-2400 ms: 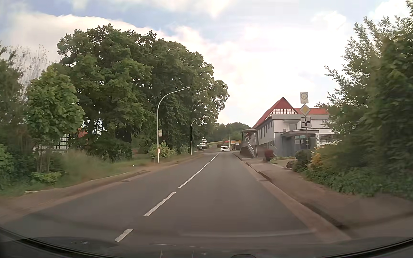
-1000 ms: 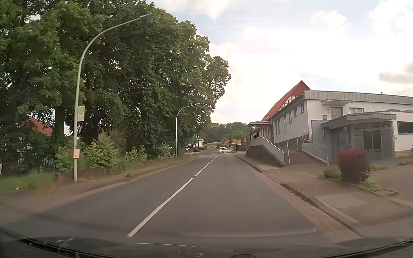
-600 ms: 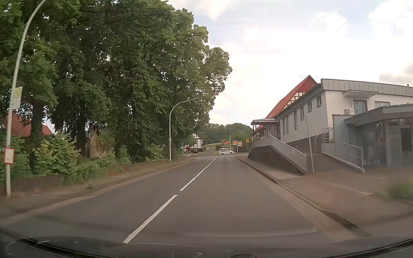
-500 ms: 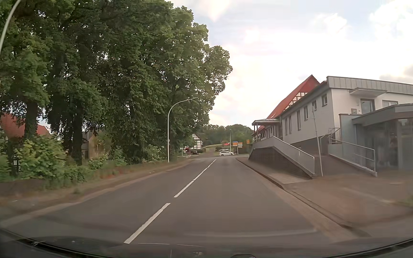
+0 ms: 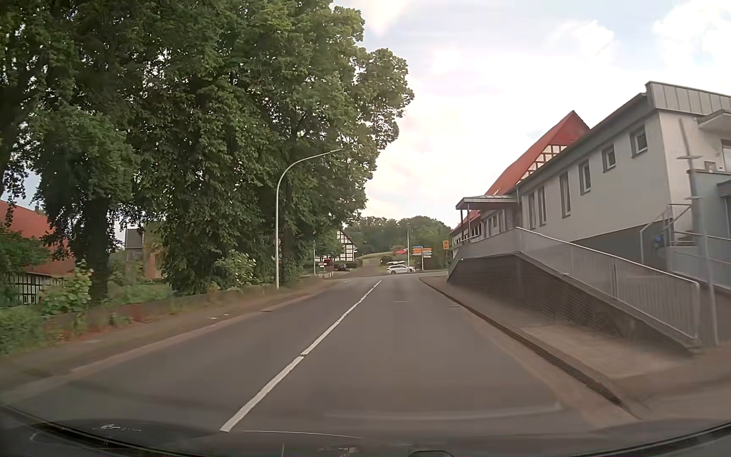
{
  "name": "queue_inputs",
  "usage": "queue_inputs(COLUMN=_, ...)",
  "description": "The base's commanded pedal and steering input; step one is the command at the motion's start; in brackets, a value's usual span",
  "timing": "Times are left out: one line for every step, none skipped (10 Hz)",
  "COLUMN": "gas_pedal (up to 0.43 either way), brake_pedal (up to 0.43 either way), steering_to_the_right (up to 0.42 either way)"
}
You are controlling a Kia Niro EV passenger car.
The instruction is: Follow the waypoints while adhering to traffic rules and regulations
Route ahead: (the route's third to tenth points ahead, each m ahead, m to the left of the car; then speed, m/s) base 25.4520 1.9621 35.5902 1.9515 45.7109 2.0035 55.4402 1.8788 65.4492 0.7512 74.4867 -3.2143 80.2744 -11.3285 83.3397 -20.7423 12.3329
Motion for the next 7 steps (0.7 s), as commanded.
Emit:
queue_inputs(gas_pedal=0.138, brake_pedal=0.0, steering_to_the_right=0.0)
queue_inputs(gas_pedal=0.138, brake_pedal=0.0, steering_to_the_right=0.0)
queue_inputs(gas_pedal=0.138, brake_pedal=0.0, steering_to_the_right=-0.001)
queue_inputs(gas_pedal=0.138, brake_pedal=0.0, steering_to_the_right=0.0)
queue_inputs(gas_pedal=0.138, brake_pedal=0.0, steering_to_the_right=0.0)
queue_inputs(gas_pedal=0.138, brake_pedal=0.0, steering_to_the_right=0.0)
queue_inputs(gas_pedal=0.138, brake_pedal=0.0, steering_to_the_right=0.0)
